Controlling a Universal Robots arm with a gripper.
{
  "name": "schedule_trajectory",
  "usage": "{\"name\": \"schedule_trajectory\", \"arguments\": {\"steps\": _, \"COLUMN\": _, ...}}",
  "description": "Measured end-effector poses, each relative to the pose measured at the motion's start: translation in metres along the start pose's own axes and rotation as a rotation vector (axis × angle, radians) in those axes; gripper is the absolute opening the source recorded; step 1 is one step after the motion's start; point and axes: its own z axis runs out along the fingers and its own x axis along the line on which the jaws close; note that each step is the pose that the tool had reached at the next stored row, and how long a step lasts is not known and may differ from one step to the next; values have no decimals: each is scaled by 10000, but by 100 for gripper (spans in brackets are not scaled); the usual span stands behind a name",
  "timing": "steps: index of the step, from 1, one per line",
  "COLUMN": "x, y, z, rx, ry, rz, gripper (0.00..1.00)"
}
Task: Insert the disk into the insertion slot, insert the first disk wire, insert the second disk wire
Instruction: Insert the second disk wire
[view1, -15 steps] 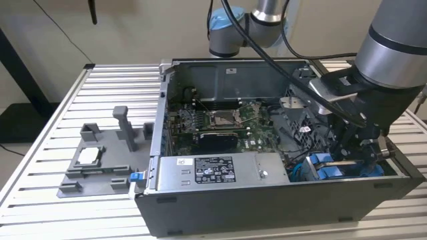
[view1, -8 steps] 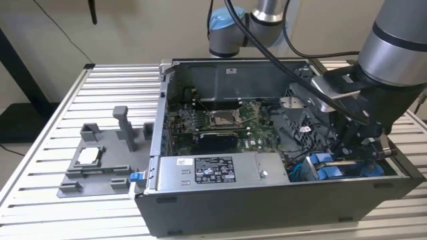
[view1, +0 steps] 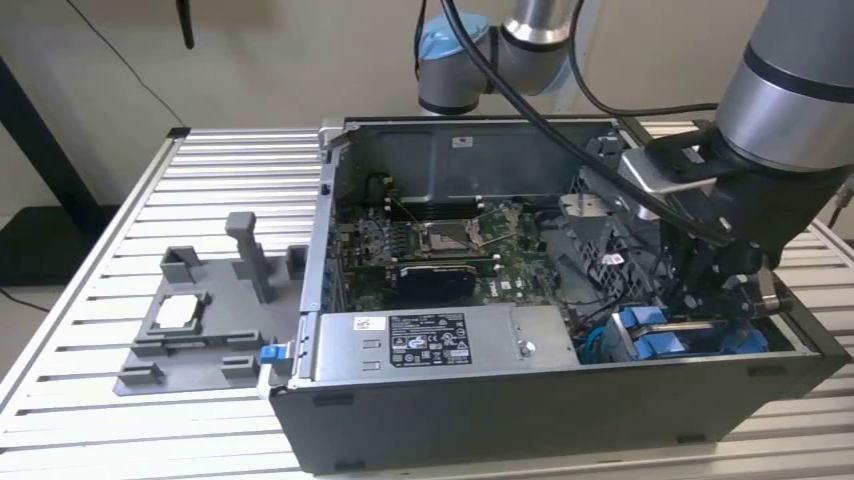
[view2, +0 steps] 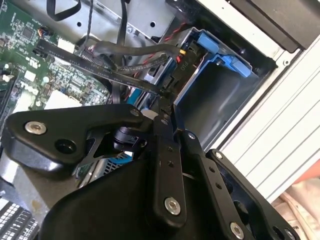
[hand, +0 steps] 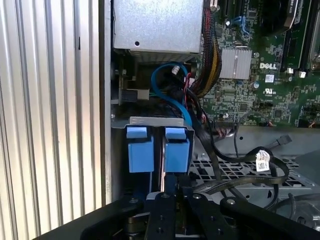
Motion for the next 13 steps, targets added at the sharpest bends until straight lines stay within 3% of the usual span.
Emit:
{"name": "schedule_trajectory", "arguments": {"steps": 5, "x": -25, "y": -70, "z": 13, "rx": -48, "ry": -8, "rz": 16, "gripper": 16}}
{"name": "schedule_trajectory", "arguments": {"steps": 13, "x": -26, "y": -70, "z": 18, "rx": -59, "ry": 16, "rz": 214, "gripper": 16}}
